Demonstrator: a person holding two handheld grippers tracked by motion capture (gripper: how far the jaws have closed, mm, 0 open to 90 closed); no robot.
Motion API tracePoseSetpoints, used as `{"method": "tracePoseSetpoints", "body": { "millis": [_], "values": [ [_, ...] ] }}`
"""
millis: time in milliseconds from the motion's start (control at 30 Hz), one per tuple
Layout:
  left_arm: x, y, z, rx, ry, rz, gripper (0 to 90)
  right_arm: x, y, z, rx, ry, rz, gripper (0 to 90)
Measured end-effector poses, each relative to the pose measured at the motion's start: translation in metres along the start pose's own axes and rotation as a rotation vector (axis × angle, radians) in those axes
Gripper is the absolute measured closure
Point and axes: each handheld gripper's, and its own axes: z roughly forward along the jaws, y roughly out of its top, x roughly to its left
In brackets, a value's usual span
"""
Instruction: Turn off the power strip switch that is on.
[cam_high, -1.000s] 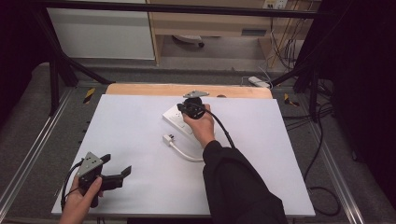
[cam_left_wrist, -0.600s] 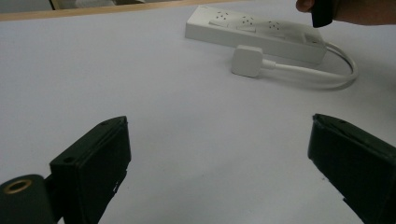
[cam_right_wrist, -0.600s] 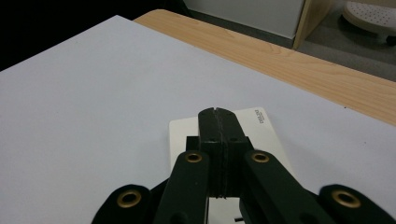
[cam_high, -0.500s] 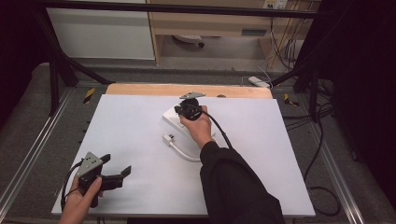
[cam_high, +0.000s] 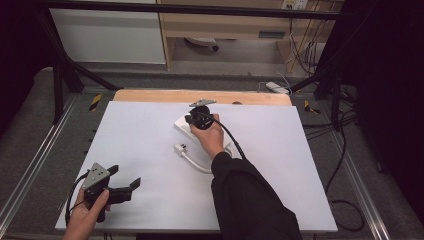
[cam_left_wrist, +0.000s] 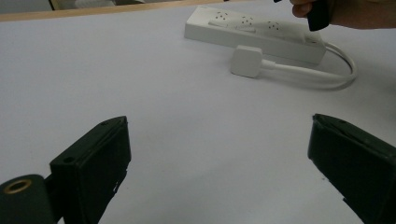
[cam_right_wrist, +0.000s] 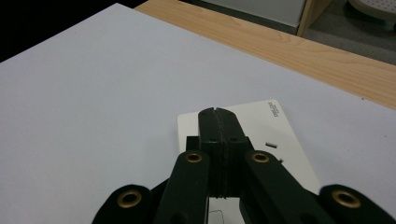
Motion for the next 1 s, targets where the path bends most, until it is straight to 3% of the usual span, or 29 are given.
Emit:
{"method": "tracePoseSetpoints", "body": {
  "millis": [1000],
  "values": [
    [0.0, 0.0, 0.0, -0.001, 0.0, 0.001, 6.0, 0.005, 0.002, 0.012, 0.061, -0.009, -0.009, 90.0]
  ]
}}
